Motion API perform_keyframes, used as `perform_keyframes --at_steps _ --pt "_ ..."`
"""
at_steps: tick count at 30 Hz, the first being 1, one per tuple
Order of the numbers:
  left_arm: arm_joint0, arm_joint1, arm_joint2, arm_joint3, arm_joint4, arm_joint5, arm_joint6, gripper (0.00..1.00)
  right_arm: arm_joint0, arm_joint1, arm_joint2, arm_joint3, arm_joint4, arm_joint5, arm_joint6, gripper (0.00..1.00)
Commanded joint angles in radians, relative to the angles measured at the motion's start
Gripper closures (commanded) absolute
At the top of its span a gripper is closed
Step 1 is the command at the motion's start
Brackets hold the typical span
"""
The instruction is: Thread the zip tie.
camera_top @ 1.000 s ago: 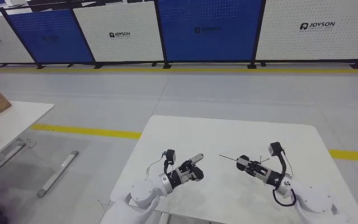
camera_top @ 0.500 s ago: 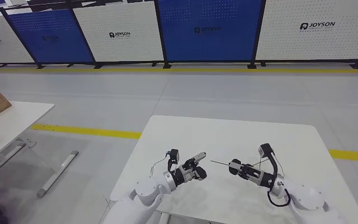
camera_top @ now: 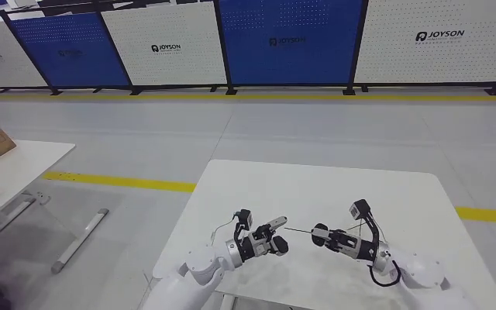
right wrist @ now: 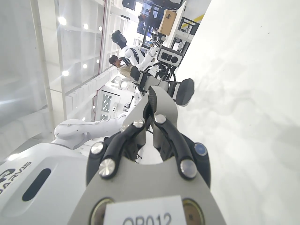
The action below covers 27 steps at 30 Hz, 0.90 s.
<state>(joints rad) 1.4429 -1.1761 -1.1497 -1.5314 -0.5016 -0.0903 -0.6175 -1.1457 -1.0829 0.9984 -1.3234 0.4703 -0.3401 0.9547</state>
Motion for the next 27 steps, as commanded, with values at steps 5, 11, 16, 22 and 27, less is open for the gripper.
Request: perform_keyframes --at_steps 5,11,16,22,27 --pt "-0.001 -0.002 0.009 -0.009 0.003 -0.008 0.029 0.00 0.000 0.000 0.000 0.000 0.000 0.000 0.000 1.00" --pt "-0.012 -0.019 0.070 -0.024 0.031 -0.049 0.162 0.00 0.000 0.000 0.000 0.000 0.000 0.000 0.000 1.00" --pt "-0.014 -0.021 0.076 -0.023 0.046 -0.049 0.189 0.00 -0.003 0.000 0.002 0.001 -0.005 0.004 -0.019 1.00" --pt "-0.014 -0.021 0.076 -0.023 0.046 -0.049 0.189 0.00 -0.023 -0.003 0.014 -0.015 -0.018 0.025 -0.086 1.00" --pt "-0.014 -0.021 0.076 -0.023 0.046 -0.049 0.189 0.00 -0.023 -0.003 0.014 -0.015 -0.020 0.027 -0.089 1.00"
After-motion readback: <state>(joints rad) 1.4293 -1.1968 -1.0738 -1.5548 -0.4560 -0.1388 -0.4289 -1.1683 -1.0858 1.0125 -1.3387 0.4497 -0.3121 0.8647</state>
